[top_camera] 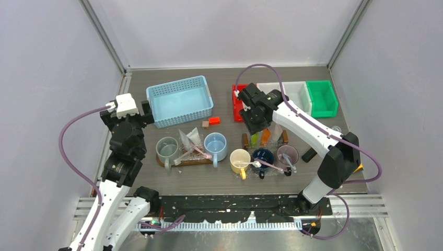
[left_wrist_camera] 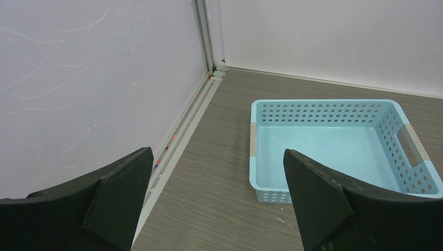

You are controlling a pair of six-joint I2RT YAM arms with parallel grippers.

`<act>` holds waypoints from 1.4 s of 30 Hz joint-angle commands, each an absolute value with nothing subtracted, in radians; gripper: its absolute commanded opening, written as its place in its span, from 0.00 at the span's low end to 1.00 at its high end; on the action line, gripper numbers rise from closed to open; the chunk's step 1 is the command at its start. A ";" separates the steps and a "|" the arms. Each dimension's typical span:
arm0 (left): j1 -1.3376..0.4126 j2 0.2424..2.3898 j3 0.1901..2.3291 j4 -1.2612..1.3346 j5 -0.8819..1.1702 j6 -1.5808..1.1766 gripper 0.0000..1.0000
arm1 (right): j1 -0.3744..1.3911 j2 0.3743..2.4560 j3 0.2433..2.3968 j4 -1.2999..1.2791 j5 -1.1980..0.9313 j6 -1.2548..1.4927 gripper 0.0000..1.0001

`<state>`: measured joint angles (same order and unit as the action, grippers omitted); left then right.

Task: Prepare toiletry sets of a toothbrush and toothpaste on the tray
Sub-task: Place the toothpaste in the toothpaste holder, then reset both arms

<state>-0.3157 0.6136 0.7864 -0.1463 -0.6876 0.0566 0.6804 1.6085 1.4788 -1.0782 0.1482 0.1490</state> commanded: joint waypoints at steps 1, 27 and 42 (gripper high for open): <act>-0.313 0.595 0.816 -0.120 -0.690 0.046 1.00 | 0.678 1.560 1.485 -1.054 0.179 0.169 0.49; -0.313 0.378 1.079 -0.525 -0.550 -0.027 1.00 | 0.396 0.874 1.217 -0.546 0.776 0.240 1.00; -0.313 0.166 1.066 -0.537 -0.604 0.080 1.00 | 0.394 0.231 0.800 -0.206 1.007 -0.065 1.00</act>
<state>-0.3157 0.2104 1.0840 -0.5598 -0.5861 0.0296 0.3969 0.3351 0.8780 -0.3733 0.9363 0.0265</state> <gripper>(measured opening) 0.994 0.996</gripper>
